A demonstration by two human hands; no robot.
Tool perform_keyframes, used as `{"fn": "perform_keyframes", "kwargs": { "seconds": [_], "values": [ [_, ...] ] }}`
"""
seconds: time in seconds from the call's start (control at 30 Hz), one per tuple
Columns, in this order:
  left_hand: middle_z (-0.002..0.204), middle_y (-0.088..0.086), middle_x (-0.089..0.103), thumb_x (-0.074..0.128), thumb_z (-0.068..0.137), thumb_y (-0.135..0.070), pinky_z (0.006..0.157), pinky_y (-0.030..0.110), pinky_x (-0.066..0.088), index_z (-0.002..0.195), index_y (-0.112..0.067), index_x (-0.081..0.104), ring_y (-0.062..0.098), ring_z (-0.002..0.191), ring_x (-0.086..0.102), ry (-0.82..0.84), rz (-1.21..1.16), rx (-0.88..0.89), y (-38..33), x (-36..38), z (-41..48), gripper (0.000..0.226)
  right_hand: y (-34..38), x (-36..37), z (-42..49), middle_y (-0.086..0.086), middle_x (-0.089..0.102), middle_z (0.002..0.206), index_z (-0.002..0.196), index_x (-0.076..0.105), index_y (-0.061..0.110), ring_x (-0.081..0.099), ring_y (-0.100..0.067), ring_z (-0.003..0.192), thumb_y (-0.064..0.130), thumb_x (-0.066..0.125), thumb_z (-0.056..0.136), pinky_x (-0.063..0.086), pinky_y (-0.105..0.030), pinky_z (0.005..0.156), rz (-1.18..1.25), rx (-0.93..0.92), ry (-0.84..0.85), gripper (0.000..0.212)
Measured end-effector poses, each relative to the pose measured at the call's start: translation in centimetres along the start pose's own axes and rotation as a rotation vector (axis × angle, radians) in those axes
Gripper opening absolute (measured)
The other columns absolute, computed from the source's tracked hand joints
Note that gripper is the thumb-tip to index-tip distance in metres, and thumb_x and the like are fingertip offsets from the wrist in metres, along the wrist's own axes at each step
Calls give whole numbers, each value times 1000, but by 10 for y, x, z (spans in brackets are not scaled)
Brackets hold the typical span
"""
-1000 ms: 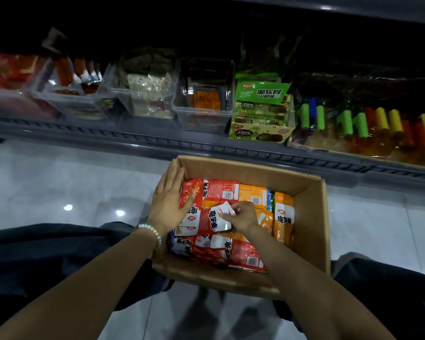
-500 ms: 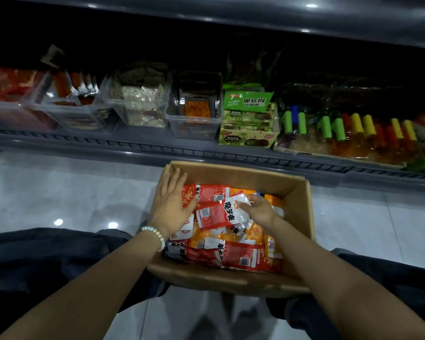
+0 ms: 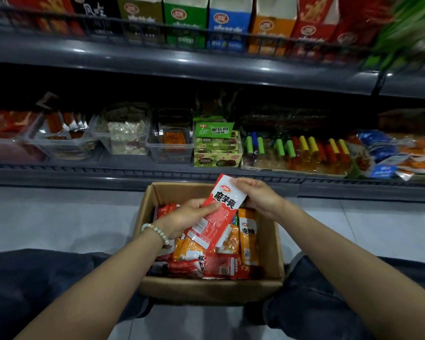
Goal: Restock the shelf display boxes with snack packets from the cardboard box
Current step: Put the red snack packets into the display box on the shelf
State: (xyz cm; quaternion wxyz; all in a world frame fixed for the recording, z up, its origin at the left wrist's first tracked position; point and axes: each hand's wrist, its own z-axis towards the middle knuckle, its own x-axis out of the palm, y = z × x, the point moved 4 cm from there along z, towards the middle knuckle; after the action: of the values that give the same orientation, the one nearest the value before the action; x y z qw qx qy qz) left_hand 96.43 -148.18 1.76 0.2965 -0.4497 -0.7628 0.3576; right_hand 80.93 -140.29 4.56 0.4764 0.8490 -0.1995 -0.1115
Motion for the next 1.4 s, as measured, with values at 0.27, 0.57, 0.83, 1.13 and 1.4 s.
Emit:
{"fn": "perform_keyframes", "kwargs": {
  "seconds": [0.27, 0.57, 0.83, 1.13, 1.4],
  "values": [
    [133, 0, 57, 68, 73, -59, 110, 41, 38, 131, -15, 52, 17, 120, 54, -233, 62, -30, 47, -33, -8, 74, -104, -7, 2, -9, 60, 127, 123, 57, 10, 59, -23, 113, 32, 57, 93, 50, -28, 85, -256, 270, 27, 37],
    [153, 5, 34, 61, 56, -84, 114, 45, 30, 150, -15, 26, 23, 138, 36, -333, 62, -150, 101, -58, 18, 122, -187, -11, 10, -5, 47, 140, 130, 57, 18, 44, -24, 128, 31, 58, 93, 37, -32, 106, -624, 428, 108, 39],
    [155, 6, 30, 55, 80, -67, 116, 42, 26, 151, -14, 23, 24, 141, 30, -379, 93, -207, 102, -52, 19, 94, -206, -5, 22, -8, 56, 123, 90, 50, 21, 55, -27, 116, 14, 68, 85, 52, -32, 89, -505, 401, 15, 20],
    [135, 8, 56, 72, 62, -71, 102, 52, 44, 139, -21, 42, 27, 120, 57, -385, -164, -208, 123, -78, 30, 97, -185, -4, 12, -6, 65, 112, 93, 68, 11, 62, -20, 106, 17, 67, 86, 53, -25, 81, -415, 297, 55, 9],
    [95, 13, 70, 53, 96, -28, 66, 37, 55, 113, -10, 58, 24, 78, 69, -418, -286, -125, 41, -40, -8, 25, -68, -51, -11, -26, 64, 110, 100, 54, 5, 63, -25, 85, 16, 58, 93, 53, -33, 71, -106, 92, -203, 14]
  ]
}}
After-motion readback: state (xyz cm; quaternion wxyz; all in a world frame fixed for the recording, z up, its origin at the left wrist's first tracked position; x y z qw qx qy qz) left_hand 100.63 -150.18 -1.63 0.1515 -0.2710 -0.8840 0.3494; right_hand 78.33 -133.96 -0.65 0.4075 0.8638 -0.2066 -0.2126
